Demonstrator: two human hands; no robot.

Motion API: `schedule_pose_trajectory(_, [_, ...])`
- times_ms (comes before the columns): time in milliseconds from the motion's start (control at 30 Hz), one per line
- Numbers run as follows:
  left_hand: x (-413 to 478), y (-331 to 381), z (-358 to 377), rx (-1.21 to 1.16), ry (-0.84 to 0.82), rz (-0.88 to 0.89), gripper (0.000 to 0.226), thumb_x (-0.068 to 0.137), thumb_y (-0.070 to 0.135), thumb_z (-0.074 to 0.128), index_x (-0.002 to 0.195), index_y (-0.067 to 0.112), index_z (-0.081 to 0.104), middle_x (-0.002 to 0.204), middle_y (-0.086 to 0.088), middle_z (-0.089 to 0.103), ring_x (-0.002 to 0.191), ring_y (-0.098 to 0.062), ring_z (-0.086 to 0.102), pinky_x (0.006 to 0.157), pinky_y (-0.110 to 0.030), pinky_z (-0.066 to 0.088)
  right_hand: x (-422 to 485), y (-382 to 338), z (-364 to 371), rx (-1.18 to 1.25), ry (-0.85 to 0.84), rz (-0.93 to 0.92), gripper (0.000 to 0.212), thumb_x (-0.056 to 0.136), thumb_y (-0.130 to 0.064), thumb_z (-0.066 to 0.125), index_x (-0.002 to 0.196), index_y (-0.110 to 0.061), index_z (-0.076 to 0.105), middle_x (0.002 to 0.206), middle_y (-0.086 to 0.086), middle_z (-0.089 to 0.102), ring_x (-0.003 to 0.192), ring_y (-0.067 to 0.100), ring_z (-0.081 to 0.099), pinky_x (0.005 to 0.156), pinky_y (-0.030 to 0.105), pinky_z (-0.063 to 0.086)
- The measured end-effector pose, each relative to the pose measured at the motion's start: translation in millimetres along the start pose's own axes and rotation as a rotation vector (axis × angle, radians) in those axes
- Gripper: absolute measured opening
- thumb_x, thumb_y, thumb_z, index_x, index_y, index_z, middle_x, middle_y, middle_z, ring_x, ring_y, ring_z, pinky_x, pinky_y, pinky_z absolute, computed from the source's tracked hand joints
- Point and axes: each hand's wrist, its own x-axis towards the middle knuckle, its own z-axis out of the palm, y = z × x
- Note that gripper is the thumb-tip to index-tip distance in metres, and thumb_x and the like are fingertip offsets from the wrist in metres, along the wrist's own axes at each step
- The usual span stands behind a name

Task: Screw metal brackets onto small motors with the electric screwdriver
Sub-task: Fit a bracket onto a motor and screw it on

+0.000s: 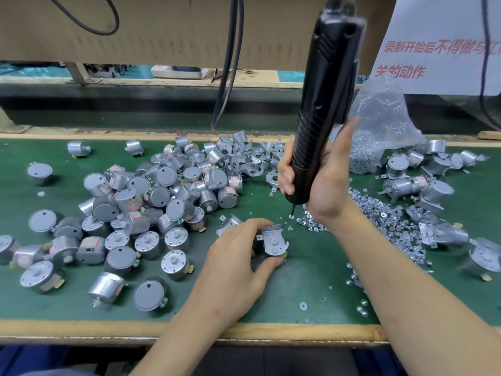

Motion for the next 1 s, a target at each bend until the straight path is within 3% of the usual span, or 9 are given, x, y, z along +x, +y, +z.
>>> schedule_pose_trajectory(233, [1,-1,0,0.000,-0.008,-0.007,0.040,0.083,0.034,0.077,0.118,0.029,0.059,0.099,0.025,0.058,0.084,0.012,0.047,0.078,-0.006,0.034,-9,-18,11,0.222,-0.203,0.007,0.087,0.083,-0.075,-0.003,0.060,-0.013,0.055,0.047,0.001,0.045,0.035,0.016,0.037,0.044,0.026,0.029])
schedule_pose_trajectory(367, [1,-1,2,0.012,0.005,-0.011,0.040,0.082,0.034,0.078,0.117,0.028,0.060,0.100,0.023,0.059,0.087,0.006,0.049,0.079,-0.009,0.037,-12,-14,19,0.221,-0.230,0.066,0.086,0.082,-0.076,0.000,0.060,-0.010,0.051,0.046,0.002,0.043,0.034,0.015,0.036,0.043,0.028,0.025])
schedule_pose_trajectory(467, [1,0,2,0.016,0.012,-0.012,0.041,0.081,0.033,0.078,0.118,0.027,0.060,0.106,0.019,0.063,0.095,-0.001,0.055,0.083,-0.018,0.042,-15,-11,23,0.172,-0.243,0.065,0.089,0.081,-0.086,0.008,0.064,-0.008,0.046,0.047,0.000,0.045,0.035,0.015,0.038,0.042,0.023,0.030])
schedule_pose_trajectory(567, [1,1,1,0.020,0.015,-0.010,0.042,0.081,0.034,0.078,0.118,0.026,0.060,0.108,0.016,0.064,0.095,-0.003,0.055,0.082,-0.021,0.043,-15,-11,25,0.170,-0.238,0.054,0.081,0.075,-0.082,0.015,0.064,-0.010,0.049,0.048,0.000,0.045,0.036,0.015,0.038,0.043,0.021,0.033])
schedule_pose_trajectory(633, [2,2,1,0.019,0.011,-0.009,0.042,0.081,0.034,0.078,0.118,0.026,0.060,0.106,0.016,0.063,0.088,-0.001,0.052,0.079,-0.019,0.041,-14,-11,25,0.185,-0.215,0.064,0.088,0.078,-0.088,0.009,0.061,-0.014,0.053,0.047,0.001,0.045,0.036,0.016,0.037,0.043,0.024,0.029])
schedule_pose_trajectory(800, [2,1,2,0.004,0.007,-0.016,0.040,0.080,0.035,0.079,0.115,0.027,0.060,0.101,0.019,0.062,0.081,0.007,0.049,0.075,-0.010,0.037,-13,-9,25,0.198,-0.181,0.082,0.085,0.081,-0.077,-0.002,0.059,-0.018,0.057,0.047,0.001,0.044,0.036,0.016,0.037,0.044,0.030,0.023])
schedule_pose_trajectory(933, [2,0,2,-0.008,0.021,-0.026,0.040,0.078,0.032,0.082,0.112,0.025,0.062,0.090,0.027,0.056,0.080,0.017,0.047,0.074,-0.002,0.033,-14,-9,28,0.174,-0.202,0.049,0.088,0.075,-0.095,0.016,0.061,-0.018,0.056,0.048,0.000,0.046,0.037,0.017,0.038,0.043,0.023,0.031])
schedule_pose_trajectory(1000, [2,0,2,-0.017,0.030,-0.027,0.039,0.077,0.030,0.083,0.110,0.025,0.063,0.085,0.032,0.053,0.079,0.019,0.048,0.073,0.000,0.032,-14,-8,29,0.160,-0.209,0.032,0.083,0.074,-0.094,0.021,0.062,-0.019,0.056,0.049,-0.001,0.047,0.038,0.016,0.039,0.044,0.022,0.034])
